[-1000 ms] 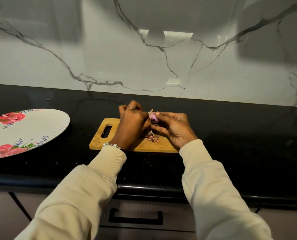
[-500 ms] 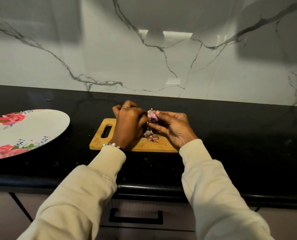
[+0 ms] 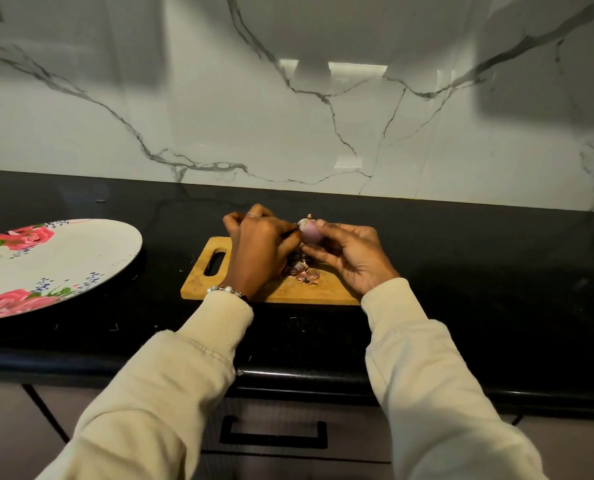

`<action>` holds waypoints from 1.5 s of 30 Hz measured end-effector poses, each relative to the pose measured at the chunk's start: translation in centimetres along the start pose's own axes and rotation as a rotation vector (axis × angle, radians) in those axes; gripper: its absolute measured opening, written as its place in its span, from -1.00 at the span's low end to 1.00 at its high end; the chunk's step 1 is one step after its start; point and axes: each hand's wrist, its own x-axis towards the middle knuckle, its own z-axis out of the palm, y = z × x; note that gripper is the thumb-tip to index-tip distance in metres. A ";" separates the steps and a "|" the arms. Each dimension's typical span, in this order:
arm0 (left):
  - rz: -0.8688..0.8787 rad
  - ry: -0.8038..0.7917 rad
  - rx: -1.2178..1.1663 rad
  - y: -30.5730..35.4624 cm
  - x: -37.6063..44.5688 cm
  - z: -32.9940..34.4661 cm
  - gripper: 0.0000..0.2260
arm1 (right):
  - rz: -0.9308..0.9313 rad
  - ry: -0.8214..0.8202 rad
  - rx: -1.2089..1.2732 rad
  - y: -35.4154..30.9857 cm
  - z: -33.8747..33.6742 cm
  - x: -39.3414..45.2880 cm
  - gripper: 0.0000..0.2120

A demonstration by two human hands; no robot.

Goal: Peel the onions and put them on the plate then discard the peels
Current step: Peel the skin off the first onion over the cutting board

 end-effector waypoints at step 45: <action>0.059 -0.018 0.108 -0.1 0.2 0.1 -0.83 | -0.055 0.007 -0.039 0.3 0.6 0.0 -0.92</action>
